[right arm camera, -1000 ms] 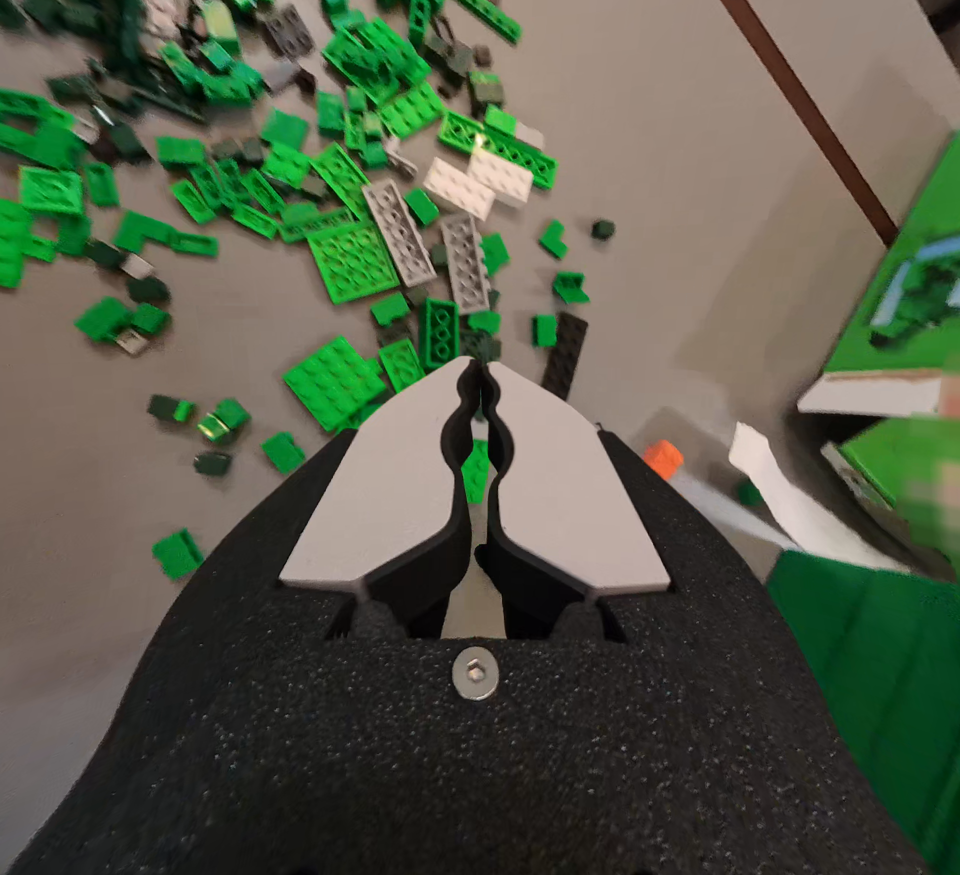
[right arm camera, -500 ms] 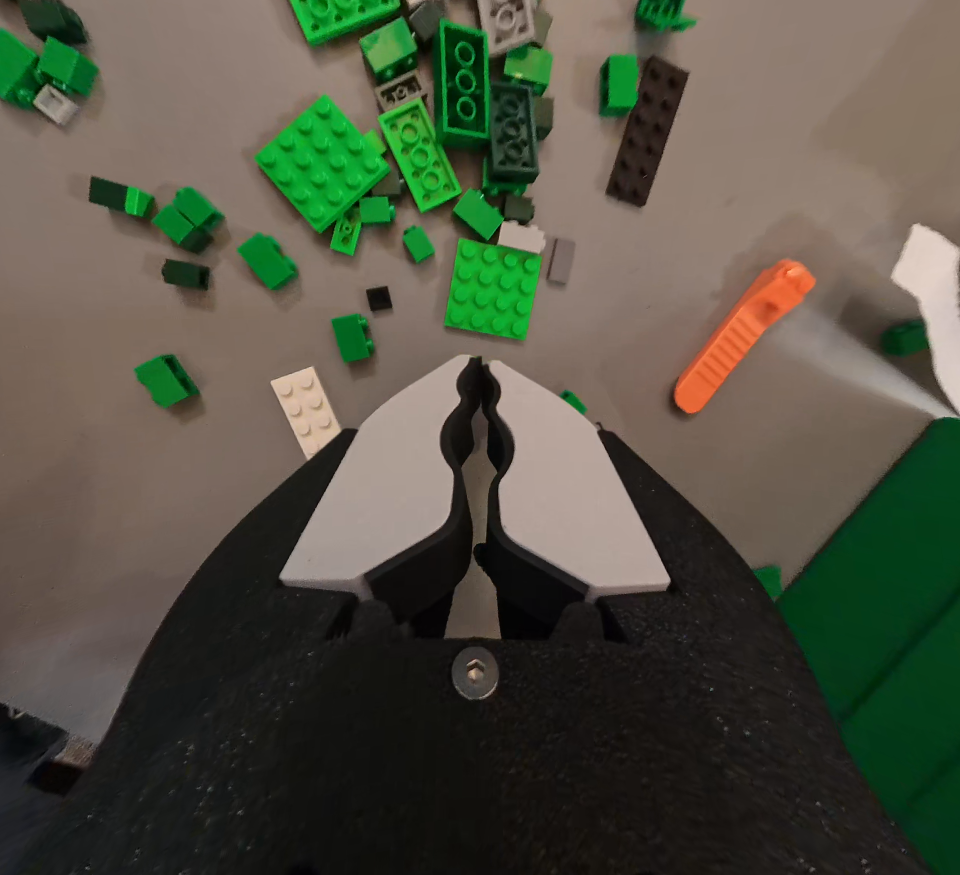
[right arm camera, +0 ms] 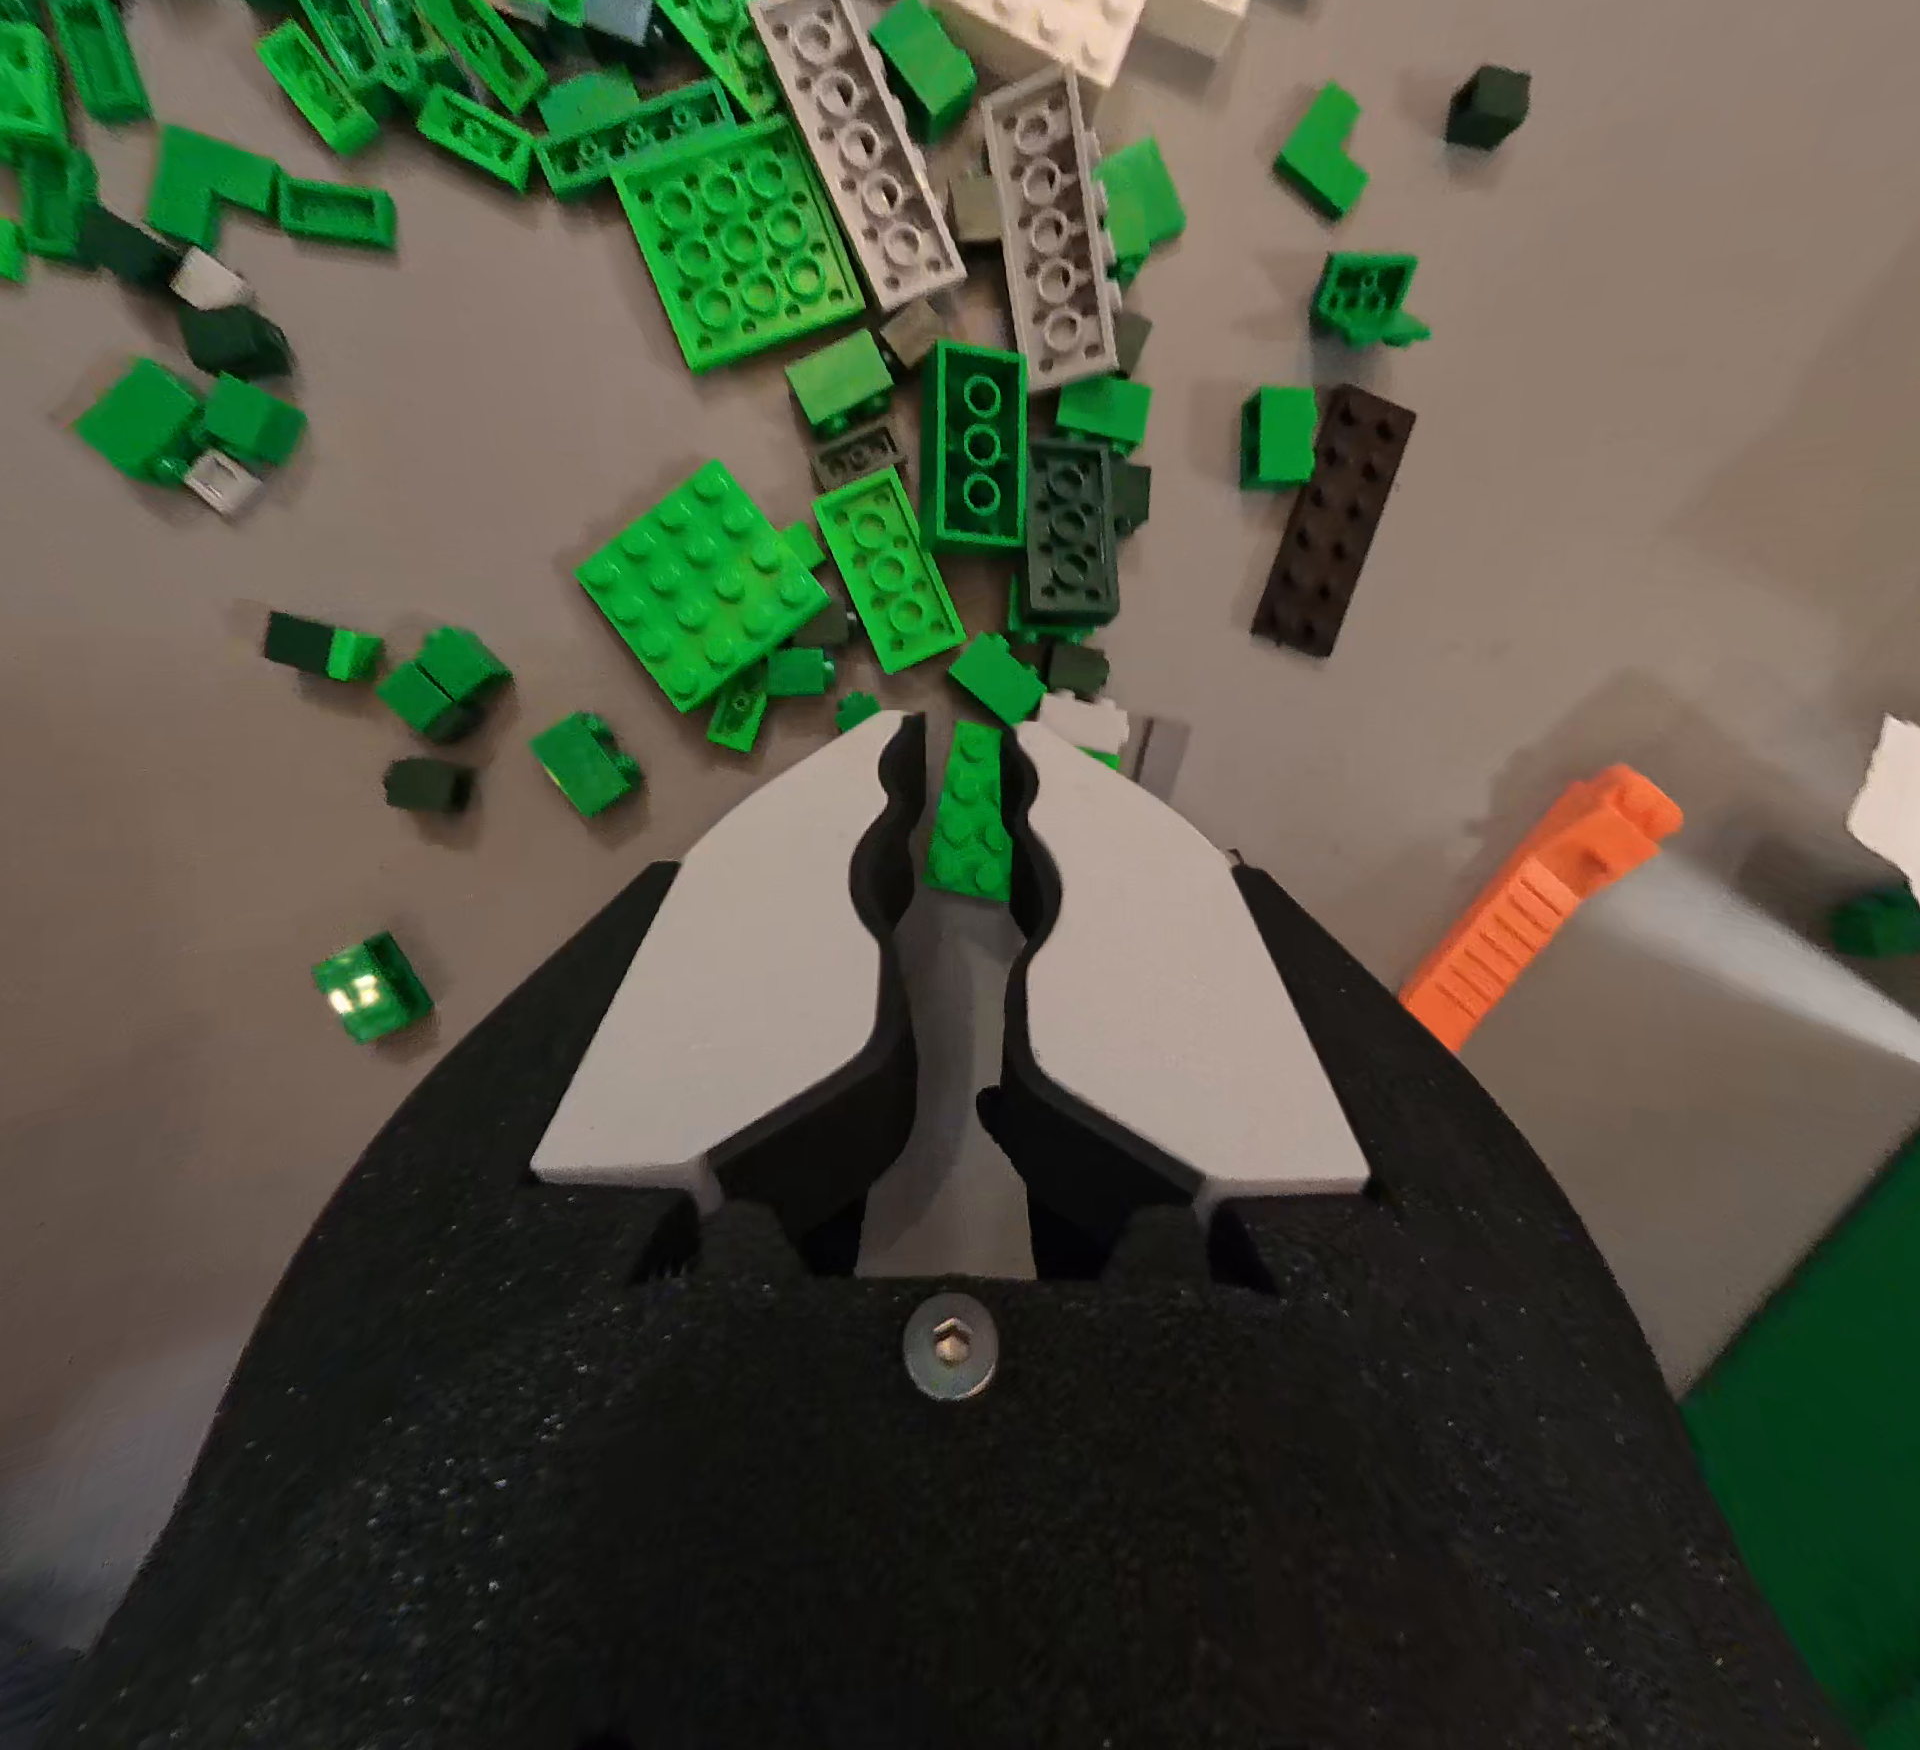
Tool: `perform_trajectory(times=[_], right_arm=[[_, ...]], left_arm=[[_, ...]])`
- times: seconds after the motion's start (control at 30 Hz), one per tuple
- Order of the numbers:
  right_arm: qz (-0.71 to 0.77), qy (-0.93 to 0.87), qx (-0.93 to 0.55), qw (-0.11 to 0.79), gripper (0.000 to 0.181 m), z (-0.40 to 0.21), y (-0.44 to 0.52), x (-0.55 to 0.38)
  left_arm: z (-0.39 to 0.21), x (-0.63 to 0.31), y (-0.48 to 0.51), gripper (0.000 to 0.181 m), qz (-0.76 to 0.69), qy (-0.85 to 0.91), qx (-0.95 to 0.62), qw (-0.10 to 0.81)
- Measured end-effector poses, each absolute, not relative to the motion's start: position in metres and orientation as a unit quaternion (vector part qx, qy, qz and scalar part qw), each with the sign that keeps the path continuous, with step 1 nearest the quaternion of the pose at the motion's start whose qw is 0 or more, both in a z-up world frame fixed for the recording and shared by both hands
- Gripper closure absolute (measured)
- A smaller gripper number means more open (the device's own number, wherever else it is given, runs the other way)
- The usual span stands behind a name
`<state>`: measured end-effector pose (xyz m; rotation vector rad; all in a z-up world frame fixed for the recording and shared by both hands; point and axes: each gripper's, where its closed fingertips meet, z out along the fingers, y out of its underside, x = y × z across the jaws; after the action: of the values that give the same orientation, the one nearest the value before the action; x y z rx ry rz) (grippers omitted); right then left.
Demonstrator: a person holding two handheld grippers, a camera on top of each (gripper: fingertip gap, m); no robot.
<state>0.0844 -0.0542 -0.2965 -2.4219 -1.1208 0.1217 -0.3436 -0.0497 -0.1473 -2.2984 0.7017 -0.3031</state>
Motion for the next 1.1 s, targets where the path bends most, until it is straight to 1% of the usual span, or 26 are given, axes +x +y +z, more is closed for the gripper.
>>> perform_trajectory(times=[0.2,0.6,1.1], right_arm=[[0.086,-0.417,-0.867,0.260,0.162,-0.292,-0.048,0.059],[0.115,-0.442,-0.852,0.256,0.162,-0.293,-0.050,0.034],[0.070,-0.451,-0.804,0.383,0.164,-0.271,-0.026,0.027]], left_arm=[[-0.147,-0.343,-0.050,0.181,-0.119,0.273,-0.887,0.353],[-0.145,-0.342,-0.049,0.181,-0.115,0.274,-0.885,0.359],[-0.144,-0.345,-0.049,0.181,-0.110,0.269,-0.886,0.361]])
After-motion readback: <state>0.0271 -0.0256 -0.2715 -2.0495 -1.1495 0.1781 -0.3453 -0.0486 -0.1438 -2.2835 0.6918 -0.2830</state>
